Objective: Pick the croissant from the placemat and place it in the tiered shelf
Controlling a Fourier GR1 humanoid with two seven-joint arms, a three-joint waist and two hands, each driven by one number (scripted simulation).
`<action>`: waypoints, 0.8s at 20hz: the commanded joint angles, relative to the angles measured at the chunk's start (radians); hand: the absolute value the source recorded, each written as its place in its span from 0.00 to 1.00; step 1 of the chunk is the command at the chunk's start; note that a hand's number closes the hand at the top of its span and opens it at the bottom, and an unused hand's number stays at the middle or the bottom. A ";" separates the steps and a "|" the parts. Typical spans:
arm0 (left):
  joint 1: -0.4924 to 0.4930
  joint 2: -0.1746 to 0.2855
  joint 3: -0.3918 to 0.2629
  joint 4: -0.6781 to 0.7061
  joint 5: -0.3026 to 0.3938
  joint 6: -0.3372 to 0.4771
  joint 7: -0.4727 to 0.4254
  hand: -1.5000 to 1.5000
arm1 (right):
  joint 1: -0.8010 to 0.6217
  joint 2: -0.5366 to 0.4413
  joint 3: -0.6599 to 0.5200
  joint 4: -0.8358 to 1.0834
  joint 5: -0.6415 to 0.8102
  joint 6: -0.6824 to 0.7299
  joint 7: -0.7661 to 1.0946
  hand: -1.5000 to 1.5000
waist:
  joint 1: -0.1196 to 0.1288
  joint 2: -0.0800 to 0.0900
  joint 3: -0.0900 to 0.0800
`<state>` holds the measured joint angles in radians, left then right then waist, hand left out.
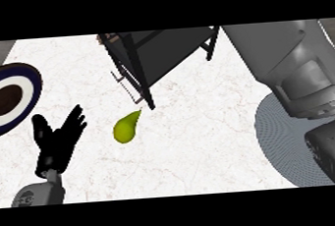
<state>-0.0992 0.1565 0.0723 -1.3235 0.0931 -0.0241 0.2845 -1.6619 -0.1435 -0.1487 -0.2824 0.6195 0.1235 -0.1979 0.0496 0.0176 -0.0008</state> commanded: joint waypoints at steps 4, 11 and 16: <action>0.032 0.002 -0.001 -0.006 0.002 -0.013 -0.013 0.50 | -0.055 -0.045 -0.151 0.042 -0.129 -0.005 0.096 0.00 | 0.008 0.000 -0.001; -0.005 -0.009 -0.004 0.022 -0.014 0.007 -0.003 0.50 | -0.043 -0.032 -0.297 0.058 -0.280 0.008 0.106 0.00 | 0.000 0.002 -0.001; 0.049 -0.012 -0.015 -0.049 0.001 -0.003 0.032 0.50 | -0.066 -0.071 -0.379 0.061 -0.357 -0.038 0.175 0.00 | 0.008 -0.004 0.000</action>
<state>-0.0911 0.1539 0.0691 -1.3347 0.0913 -0.0319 0.2828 -1.7175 -0.1913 -0.4682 -0.2199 0.3192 0.1171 -0.0629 0.0576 0.0190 -0.0003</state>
